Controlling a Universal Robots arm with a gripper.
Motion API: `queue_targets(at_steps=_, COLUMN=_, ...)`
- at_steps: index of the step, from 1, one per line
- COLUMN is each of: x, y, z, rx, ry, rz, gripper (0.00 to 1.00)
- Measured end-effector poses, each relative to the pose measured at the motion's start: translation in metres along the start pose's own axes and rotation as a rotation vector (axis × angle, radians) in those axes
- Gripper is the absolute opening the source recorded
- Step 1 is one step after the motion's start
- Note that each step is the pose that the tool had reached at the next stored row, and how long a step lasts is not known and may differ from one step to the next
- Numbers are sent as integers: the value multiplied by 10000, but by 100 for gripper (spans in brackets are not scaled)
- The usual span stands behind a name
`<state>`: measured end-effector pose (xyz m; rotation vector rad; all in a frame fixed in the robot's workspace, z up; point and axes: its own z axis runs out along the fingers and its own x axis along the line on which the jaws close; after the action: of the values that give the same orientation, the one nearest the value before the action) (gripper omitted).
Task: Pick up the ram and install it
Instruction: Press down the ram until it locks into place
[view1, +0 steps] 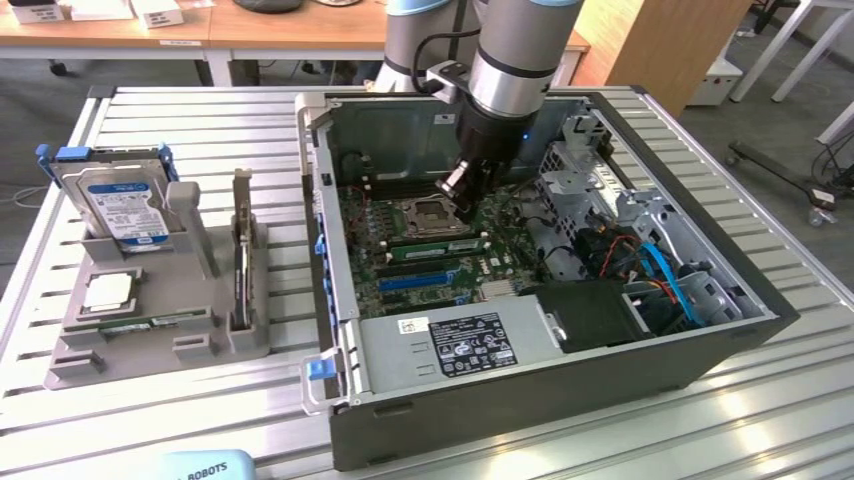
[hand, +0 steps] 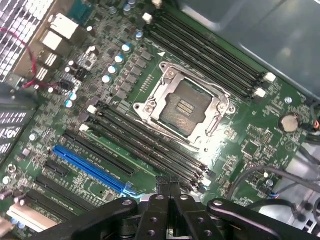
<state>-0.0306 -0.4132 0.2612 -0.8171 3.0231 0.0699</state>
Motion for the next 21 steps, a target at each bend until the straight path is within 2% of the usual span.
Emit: queue_targets(at_steps=21, x=0, y=0, z=3, rx=54, ry=-103, rz=2566, gripper=10)
